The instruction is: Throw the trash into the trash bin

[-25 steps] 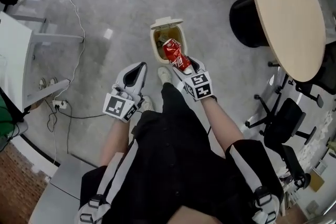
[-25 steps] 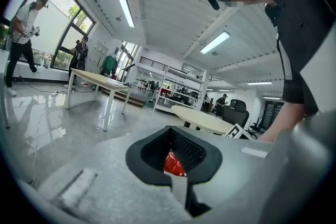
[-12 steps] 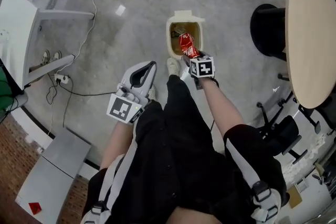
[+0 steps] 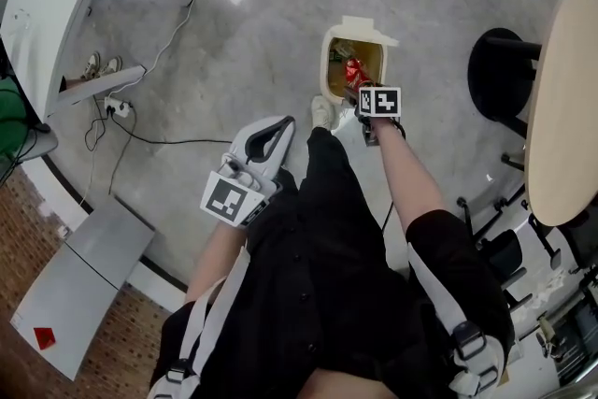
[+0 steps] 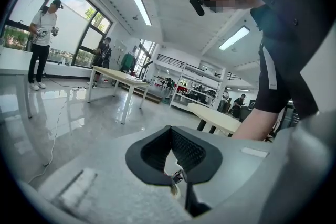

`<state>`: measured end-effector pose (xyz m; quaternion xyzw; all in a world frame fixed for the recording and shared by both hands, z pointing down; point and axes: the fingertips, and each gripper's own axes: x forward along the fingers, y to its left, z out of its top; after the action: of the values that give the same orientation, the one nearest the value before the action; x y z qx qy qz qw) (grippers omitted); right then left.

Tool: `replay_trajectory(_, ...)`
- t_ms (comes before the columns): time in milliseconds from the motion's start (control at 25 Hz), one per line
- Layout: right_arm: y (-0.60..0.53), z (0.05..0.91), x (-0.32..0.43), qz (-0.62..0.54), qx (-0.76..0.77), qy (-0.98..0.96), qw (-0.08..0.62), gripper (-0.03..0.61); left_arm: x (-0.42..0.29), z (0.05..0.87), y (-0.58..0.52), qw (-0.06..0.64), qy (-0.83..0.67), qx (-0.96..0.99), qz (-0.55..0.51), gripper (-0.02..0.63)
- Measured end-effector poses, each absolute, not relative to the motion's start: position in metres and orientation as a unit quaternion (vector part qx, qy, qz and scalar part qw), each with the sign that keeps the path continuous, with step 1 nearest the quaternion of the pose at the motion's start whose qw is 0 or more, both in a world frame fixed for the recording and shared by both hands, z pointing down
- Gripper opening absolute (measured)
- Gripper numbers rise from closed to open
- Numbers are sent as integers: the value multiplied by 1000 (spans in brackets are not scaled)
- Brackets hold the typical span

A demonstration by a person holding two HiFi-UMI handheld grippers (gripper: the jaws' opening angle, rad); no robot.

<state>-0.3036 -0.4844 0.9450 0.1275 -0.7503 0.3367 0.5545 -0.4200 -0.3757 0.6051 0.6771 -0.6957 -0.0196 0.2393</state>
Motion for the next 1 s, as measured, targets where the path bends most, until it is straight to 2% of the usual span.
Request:
replay_trajectory(80, -487, 942, -307, 336, 131, -756, 546, 427, -422, 604, -374, 239, -698, 675, -26, 0)
replay_trajectory(120, -490, 938, -308, 332, 139, -762, 538, 404, -422, 604, -372, 239, -699, 673, -30, 0)
replay_trajectory(280, -501, 917, -304, 333, 192, -781, 493, 256, -421, 605, -362, 241, -699, 672, -34, 0)
replay_trajectory(480, -511, 881, -299, 337, 235, -805, 429, 156, -419, 596, -357, 224, -692, 685, -40, 0)
replay_trajectory(640, -511, 826, -318, 258, 234, -867, 356, 53, -427, 576, -346, 190, -687, 701, -35, 0)
replay_trajectory(760, -496, 777, -335, 207, 227, -901, 307, 21, -440, 554, -326, 163, -692, 702, -38, 0)
replay_trajectory(1000, -462, 660, -355, 172, 247, -937, 175, 6, -467, 509, -273, 103, -704, 701, -44, 0)
